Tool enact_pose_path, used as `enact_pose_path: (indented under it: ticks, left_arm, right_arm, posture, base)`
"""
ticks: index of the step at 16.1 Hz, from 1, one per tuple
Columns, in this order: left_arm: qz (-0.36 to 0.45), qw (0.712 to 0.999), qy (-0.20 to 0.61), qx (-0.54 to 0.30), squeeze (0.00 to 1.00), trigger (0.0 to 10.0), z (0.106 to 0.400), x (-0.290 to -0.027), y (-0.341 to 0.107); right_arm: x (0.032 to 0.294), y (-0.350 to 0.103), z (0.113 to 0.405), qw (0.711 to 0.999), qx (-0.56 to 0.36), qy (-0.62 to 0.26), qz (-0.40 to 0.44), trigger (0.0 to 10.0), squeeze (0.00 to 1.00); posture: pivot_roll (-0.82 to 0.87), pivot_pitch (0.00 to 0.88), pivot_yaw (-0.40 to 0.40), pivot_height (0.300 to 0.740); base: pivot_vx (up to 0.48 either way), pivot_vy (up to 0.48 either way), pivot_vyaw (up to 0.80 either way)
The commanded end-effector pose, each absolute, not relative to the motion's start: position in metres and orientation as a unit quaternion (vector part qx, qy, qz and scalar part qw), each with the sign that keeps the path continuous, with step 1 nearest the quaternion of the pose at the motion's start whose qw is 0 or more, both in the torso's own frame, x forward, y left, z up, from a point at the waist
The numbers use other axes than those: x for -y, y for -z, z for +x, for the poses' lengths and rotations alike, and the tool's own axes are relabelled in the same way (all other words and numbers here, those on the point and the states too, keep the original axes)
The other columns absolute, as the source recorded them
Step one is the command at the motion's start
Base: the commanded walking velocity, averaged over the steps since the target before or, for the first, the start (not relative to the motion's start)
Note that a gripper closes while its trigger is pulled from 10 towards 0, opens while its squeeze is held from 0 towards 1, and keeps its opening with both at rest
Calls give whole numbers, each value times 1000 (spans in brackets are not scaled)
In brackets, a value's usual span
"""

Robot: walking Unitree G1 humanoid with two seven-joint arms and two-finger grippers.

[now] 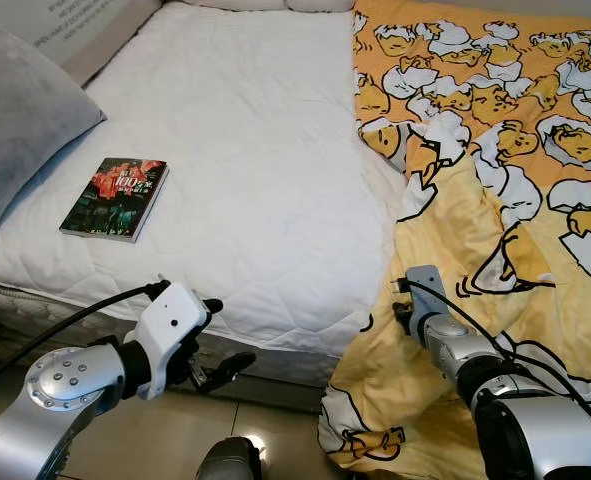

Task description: Clean up the room

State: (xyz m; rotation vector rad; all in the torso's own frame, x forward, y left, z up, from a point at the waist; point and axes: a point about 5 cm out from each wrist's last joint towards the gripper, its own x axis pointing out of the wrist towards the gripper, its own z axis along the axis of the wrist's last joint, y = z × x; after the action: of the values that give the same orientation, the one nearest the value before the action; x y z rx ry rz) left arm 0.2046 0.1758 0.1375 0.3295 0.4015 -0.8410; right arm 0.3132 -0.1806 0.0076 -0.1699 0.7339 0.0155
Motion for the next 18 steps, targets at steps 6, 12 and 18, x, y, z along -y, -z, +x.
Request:
enact_pose_path:
  ticks: [6, 12, 18]
  left_arm:
    - [150, 876, 414, -198, 0, 10000, 204, -169, -132]
    - [145, 879, 414, -185, 0, 10000, 218, -164, -127]
    - [141, 884, 411, -170, 0, 10000, 230, -160, -124]
  right_arm:
    - [179, -4, 310, 929, -363, -47, -56, 0, 0]
    - [183, -4, 308, 930, -358, -81, -36, 0, 0]
    - [168, 2, 285, 888, -339, -308, 36, 0, 0]
  posture:
    - [255, 90, -32, 740]
    - [195, 25, -20, 740]
    - [147, 0, -9, 740]
  base:
    - [0, 0, 0]
    - [0, 0, 0]
    - [0, 0, 0]
